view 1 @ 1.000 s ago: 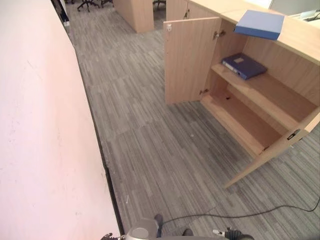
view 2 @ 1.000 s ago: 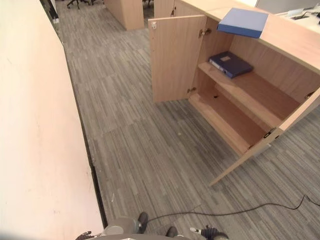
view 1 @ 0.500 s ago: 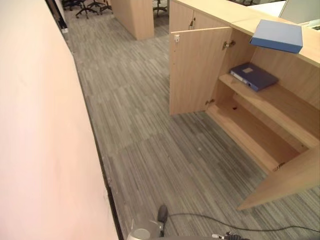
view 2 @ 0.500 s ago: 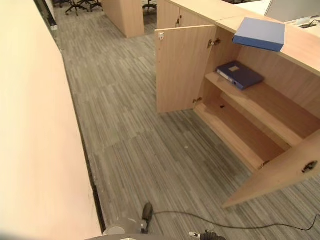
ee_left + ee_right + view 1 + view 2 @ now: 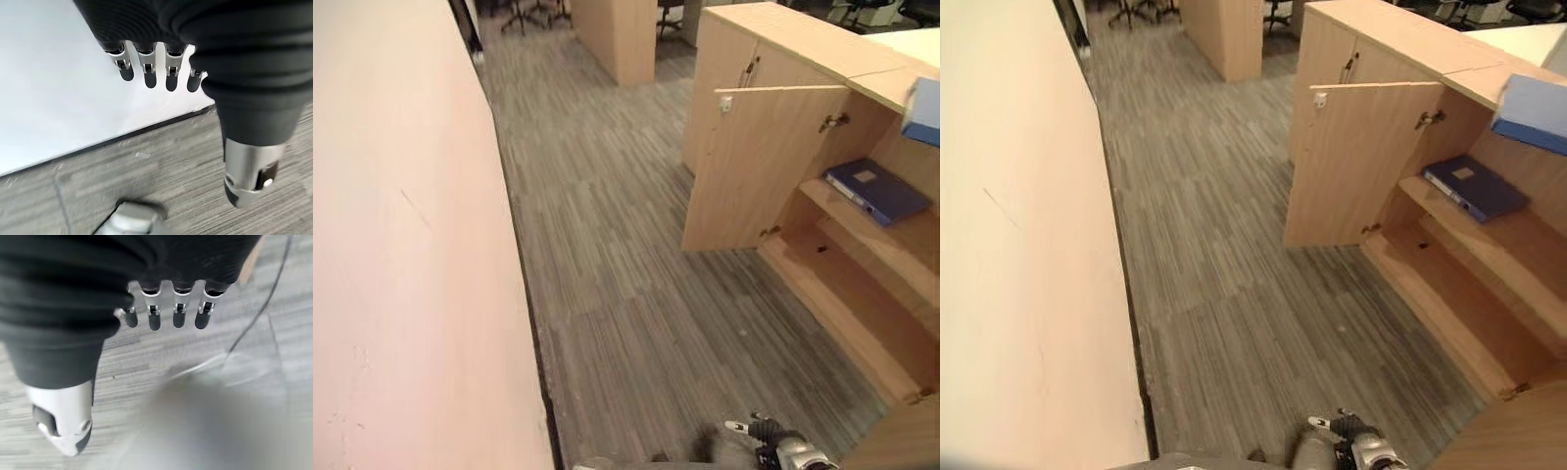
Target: Put the empty folder in the office cabinet
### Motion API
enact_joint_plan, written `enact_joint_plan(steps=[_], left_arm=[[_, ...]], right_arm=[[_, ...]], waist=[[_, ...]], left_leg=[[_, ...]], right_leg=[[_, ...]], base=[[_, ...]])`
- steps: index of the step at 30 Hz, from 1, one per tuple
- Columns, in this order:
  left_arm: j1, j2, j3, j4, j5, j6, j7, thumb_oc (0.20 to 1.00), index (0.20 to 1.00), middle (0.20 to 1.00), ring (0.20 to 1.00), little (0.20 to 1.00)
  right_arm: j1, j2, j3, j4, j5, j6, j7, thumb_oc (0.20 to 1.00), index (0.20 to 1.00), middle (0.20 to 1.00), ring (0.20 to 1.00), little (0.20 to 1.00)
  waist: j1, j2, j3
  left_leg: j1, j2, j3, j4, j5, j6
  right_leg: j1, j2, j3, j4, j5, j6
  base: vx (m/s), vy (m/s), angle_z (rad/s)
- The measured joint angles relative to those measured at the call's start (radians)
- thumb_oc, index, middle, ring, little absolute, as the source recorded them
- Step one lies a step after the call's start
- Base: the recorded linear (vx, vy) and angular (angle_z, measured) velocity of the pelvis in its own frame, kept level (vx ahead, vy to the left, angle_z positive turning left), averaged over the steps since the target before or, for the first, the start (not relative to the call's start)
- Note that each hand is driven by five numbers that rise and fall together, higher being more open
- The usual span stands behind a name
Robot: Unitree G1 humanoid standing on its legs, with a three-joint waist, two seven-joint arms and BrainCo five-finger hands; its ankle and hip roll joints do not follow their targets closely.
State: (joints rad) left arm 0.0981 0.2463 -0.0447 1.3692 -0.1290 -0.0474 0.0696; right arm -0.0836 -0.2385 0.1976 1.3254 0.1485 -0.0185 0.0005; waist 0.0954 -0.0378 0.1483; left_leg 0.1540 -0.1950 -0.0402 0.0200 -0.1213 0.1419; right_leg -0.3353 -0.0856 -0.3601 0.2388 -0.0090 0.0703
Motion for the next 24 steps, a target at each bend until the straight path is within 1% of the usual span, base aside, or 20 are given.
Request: enact_joint_plan(steps=[1,3,5,6,7,8,9,10,11,12,13,15,16,17,18,19,20,21,22,24], left_arm=[[0.014,0.001,0.004,-0.007,0.001,0.0,-0.001,1.0,1.0,1.0,1.0,1.0],[0.029,-0.007,0.009,0.002,0.003,0.005,-0.003,1.0,1.0,1.0,1.0,1.0],[0.015,-0.007,0.007,0.003,0.029,0.01,-0.002,1.0,1.0,1.0,1.0,1.0],[0.018,-0.01,0.006,0.002,0.03,0.009,-0.002,1.0,1.0,1.0,1.0,1.0],[0.025,-0.014,0.006,-0.006,0.035,0.003,-0.001,1.0,1.0,1.0,1.0,1.0],[0.025,-0.034,0.007,0.001,0.039,0.005,0.0,1.0,1.0,1.0,1.0,1.0],[0.019,-0.041,0.006,-0.006,0.039,0.0,-0.002,1.0,1.0,1.0,1.0,1.0],[0.015,-0.035,0.006,-0.007,0.039,-0.008,-0.003,1.0,1.0,1.0,1.0,1.0],[0.011,-0.028,0.005,-0.007,0.039,-0.009,-0.002,1.0,1.0,1.0,1.0,1.0],[-0.011,-0.008,-0.003,-0.001,0.039,-0.007,0.001,1.0,1.0,1.0,1.0,1.0],[-0.026,-0.015,-0.003,0.002,0.038,-0.003,0.0,1.0,1.0,1.0,1.0,1.0],[-0.04,-0.016,-0.004,0.005,0.038,-0.003,0.002,1.0,1.0,1.0,1.0,1.0],[-0.059,-0.015,-0.004,0.005,0.037,-0.003,0.001,1.0,1.0,1.0,1.0,1.0],[-0.079,-0.017,-0.002,-0.009,0.032,-0.009,0.002,1.0,1.0,1.0,1.0,1.0],[-0.088,-0.023,-0.001,-0.024,0.022,-0.019,0.006,1.0,1.0,1.0,1.0,1.0],[-0.09,-0.025,-0.001,-0.016,0.019,-0.018,0.008,1.0,1.0,1.0,1.0,1.0],[-0.091,-0.025,-0.003,-0.015,0.018,-0.019,0.008,1.0,1.0,1.0,1.0,1.0],[-0.093,-0.023,-0.006,-0.017,0.018,-0.02,0.009,1.0,1.0,1.0,1.0,1.0],[-0.092,-0.021,-0.005,-0.015,0.018,-0.021,0.009,1.0,1.0,1.0,1.0,1.0],[-0.1,-0.02,-0.005,-0.013,0.018,-0.018,0.01,1.0,1.0,1.0,1.0,1.0]], right_arm=[[0.008,0.003,-0.005,0.004,-0.001,0.005,0.0,1.0,1.0,1.0,1.0,1.0],[0.018,-0.005,-0.014,0.005,-0.001,0.005,0.0,1.0,1.0,1.0,1.0,1.0],[0.027,-0.012,-0.044,0.009,0.009,0.004,0.0,1.0,1.0,1.0,1.0,1.0],[0.029,-0.016,-0.044,0.019,0.01,0.005,0.0,1.0,1.0,1.0,1.0,1.0],[0.043,-0.021,-0.038,0.023,0.009,0.006,0.001,1.0,1.0,1.0,1.0,1.0],[0.041,-0.035,-0.034,0.019,0.009,0.005,0.0,1.0,1.0,1.0,1.0,1.0],[0.035,-0.035,-0.035,0.016,0.009,0.005,0.001,1.0,1.0,1.0,1.0,1.0],[0.04,-0.029,-0.035,0.013,0.009,0.003,0.001,1.0,1.0,1.0,1.0,1.0],[0.048,-0.022,-0.035,0.013,0.009,0.002,0.001,1.0,1.0,1.0,1.0,1.0],[0.057,-0.017,-0.033,0.012,0.009,0.001,0.0,1.0,1.0,1.0,1.0,1.0],[0.039,-0.03,-0.019,0.01,0.012,-0.002,-0.001,1.0,1.0,1.0,1.0,1.0],[0.034,-0.031,-0.006,0.005,0.02,-0.014,0.0,1.0,1.0,1.0,1.0,1.0],[0.039,-0.03,-0.006,0.008,0.021,-0.014,0.0,1.0,1.0,1.0,1.0,1.0],[0.036,-0.032,-0.005,0.02,0.025,-0.008,-0.001,1.0,1.0,1.0,1.0,1.0],[0.019,-0.032,0.0,0.039,0.028,-0.003,-0.002,1.0,1.0,1.0,1.0,1.0],[0.016,-0.028,0.002,0.04,0.029,-0.004,-0.003,1.0,1.0,1.0,1.0,1.0],[0.015,-0.023,-0.001,0.045,0.029,-0.004,-0.004,1.0,1.0,1.0,1.0,1.0],[0.014,-0.02,-0.003,0.051,0.029,0.0,-0.006,1.0,1.0,1.0,1.0,1.0],[0.01,-0.02,-0.004,0.052,0.029,0.0,-0.009,1.0,1.0,1.0,1.0,1.0],[-0.007,-0.02,-0.005,0.051,0.029,0.004,-0.014,1.0,1.0,1.0,1.0,1.0]], waist=[[0.002,-0.018,-0.001],[0.002,-0.014,-0.002],[-0.012,0.022,-0.002],[-0.014,0.042,-0.008],[-0.012,0.053,-0.027],[-0.003,0.077,-0.034],[-0.002,0.071,-0.032],[-0.004,0.057,-0.041],[-0.004,0.044,-0.052],[-0.007,0.028,-0.063],[-0.002,0.043,-0.069],[-0.042,0.031,-0.076],[-0.047,0.023,-0.076],[-0.039,0.017,-0.067],[-0.017,0.022,-0.041],[-0.014,0.007,-0.04],[-0.004,-0.015,-0.037],[0.009,-0.033,-0.027],[0.01,-0.034,-0.014],[0.027,-0.037,0.014]], left_leg=[[0.031,-0.019,-0.013,-0.021,-0.004,0.0],[0.06,-0.031,-0.039,-0.031,-0.019,0.004],[0.116,-0.029,-0.09,-0.052,-0.031,-0.015],[0.139,-0.032,-0.101,-0.05,-0.033,-0.018],[0.151,-0.052,-0.104,-0.007,-0.034,-0.026],[0.142,-0.05,-0.105,0.041,-0.035,-0.048],[0.099,-0.066,-0.108,0.128,-0.057,-0.138],[0.071,-0.063,-0.117,0.178,-0.106,-0.134],[0.06,-0.042,-0.131,0.191,-0.126,-0.135],[0.003,0.086,-0.133,0.216,-0.135,-0.163],[-0.037,0.149,-0.179,0.27,-0.139,-0.208],[-0.056,0.147,-0.161,0.299,-0.12,-0.234],[-0.067,0.14,-0.15,0.322,-0.112,-0.248],[-0.105,0.128,-0.099,0.424,-0.107,-0.257],[-0.235,0.144,0.011,0.712,-0.031,-0.35],[-0.295,0.141,0.04,0.816,0.079,-0.361],[-0.351,0.141,0.073,0.893,0.076,-0.301],[-0.38,0.158,0.093,0.863,0.015,-0.203],[-0.411,0.18,0.063,0.782,0.001,-0.185],[-0.414,0.204,0.022,0.509,0.007,-0.191]], right_leg=[[-0.02,-0.001,-0.022,-0.004,0.008,-0.01],[-0.033,0.016,-0.038,-0.029,0.008,-0.011],[-0.008,0.057,-0.056,-0.043,0.022,-0.043],[0.028,0.082,-0.084,-0.059,0.04,-0.103],[0.097,0.113,-0.077,-0.13,0.138,-0.279],[0.124,0.123,-0.065,-0.163,0.136,-0.3],[0.164,0.113,-0.02,-0.204,0.138,-0.3],[0.19,0.104,-0.005,-0.238,0.146,-0.295],[0.209,0.098,-0.005,-0.261,0.144,-0.292],[0.256,0.097,-0.017,-0.271,0.119,-0.255],[0.268,0.115,-0.005,-0.254,0.093,-0.225],[0.278,0.104,-0.014,-0.255,0.101,-0.192],[0.279,0.102,-0.024,-0.25,0.091,-0.178],[0.279,0.098,-0.028,-0.229,0.068,-0.183],[0.29,0.081,-0.009,-0.173,0.012,-0.199],[0.307,0.065,0.009,-0.19,0.009,-0.196],[0.32,0.045,0.021,-0.213,0.007,-0.2],[0.338,0.026,0.022,-0.225,0.01,-0.203],[0.358,0.021,0.027,-0.238,-0.001,-0.196],[0.38,0.003,0.054,-0.258,-0.006,-0.187]], base=[[0.31,-0.043,0.6],[0.37,-0.094,0.32],[0.33,-0.103,0.4],[0.35,-0.122,0.06],[0.34,-0.12,-0.19],[0.33,-0.142,-0.35],[0.19,-0.09,-0.2],[0.33,-0.143,-0.03],[0.33,-0.134,0.17],[0.31,-0.136,-0.21],[0.23,-0.114,-0.26],[0.13,-0.11,0.08],[0.08,-0.132,0.36],[0.11,-0.138,-0.29],[0.09,-0.094,-0.51],[0.12,-0.034,-0.6],[0.13,0.036,-0.32],[0.18,0.067,-0.15],[0.21,0.105,-0.12],[0.19,0.11,-0.2]])
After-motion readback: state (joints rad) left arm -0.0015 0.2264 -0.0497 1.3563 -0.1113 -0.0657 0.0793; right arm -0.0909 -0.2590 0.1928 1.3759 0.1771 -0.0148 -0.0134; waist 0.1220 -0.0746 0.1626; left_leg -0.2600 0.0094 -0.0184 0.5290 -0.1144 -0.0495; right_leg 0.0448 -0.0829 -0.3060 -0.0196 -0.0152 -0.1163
